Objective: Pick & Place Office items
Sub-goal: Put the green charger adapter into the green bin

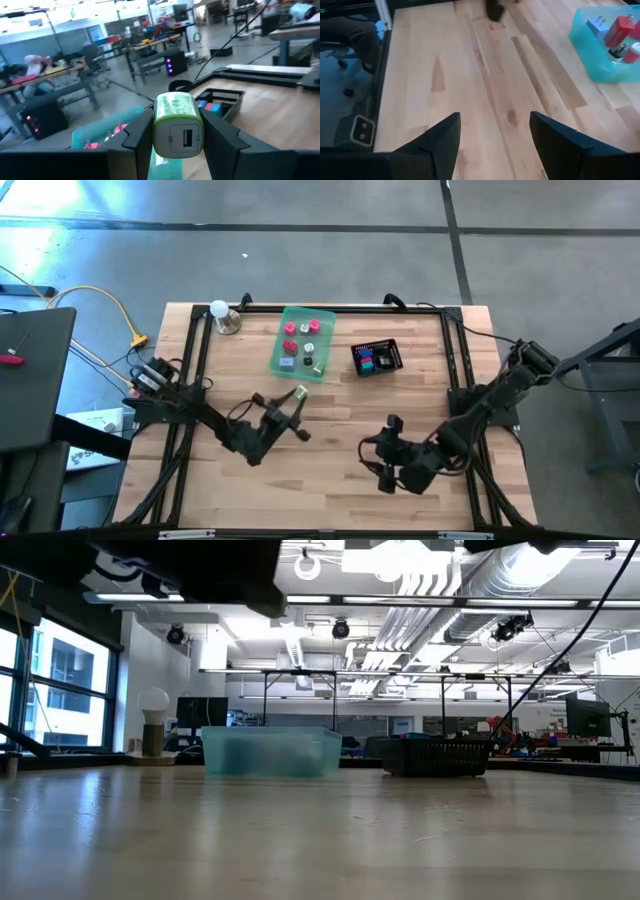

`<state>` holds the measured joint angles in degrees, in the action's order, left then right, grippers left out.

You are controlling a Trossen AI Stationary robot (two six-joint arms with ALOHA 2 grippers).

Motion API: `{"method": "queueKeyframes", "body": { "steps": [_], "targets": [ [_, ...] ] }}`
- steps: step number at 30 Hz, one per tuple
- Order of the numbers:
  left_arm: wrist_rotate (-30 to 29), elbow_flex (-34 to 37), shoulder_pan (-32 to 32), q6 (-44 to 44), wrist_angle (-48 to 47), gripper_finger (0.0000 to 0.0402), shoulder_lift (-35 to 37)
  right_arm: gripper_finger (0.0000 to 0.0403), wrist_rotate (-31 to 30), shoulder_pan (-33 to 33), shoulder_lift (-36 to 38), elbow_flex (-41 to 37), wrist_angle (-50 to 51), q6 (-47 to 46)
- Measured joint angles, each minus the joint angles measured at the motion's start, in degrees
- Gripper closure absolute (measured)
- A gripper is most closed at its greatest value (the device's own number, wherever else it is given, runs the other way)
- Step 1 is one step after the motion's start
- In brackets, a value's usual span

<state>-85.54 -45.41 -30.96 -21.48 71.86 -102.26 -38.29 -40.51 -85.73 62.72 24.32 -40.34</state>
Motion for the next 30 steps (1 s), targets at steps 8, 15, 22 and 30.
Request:
{"method": "queueKeyframes", "body": {
  "steps": [8, 15, 22, 30],
  "targets": [
    [0.3, 0.0, 9.6, 2.1, 0.7, 0.0265, 0.0, 0.0178, -0.3, -1.5, 0.0, 0.0, 0.4, -0.1],
    [-3.8, -0.1, 18.8, 0.2, 0.6, 0.0265, 0.0, 0.0178, -0.4, -1.5, 0.0, 0.0, 0.6, 0.0],
    [5.7, -0.2, 19.3, 7.5, -2.1, 0.0264, 0.0, 0.0178, -2.5, -1.5, 0.0, 0.0, 1.4, 0.0],
    [42.2, -2.2, 26.8, 47.7, -48.5, 0.0264, 4.7, 0.0178, -2.1, -1.5, -0.4, 0.0, 1.6, -0.5]
  ]
}}
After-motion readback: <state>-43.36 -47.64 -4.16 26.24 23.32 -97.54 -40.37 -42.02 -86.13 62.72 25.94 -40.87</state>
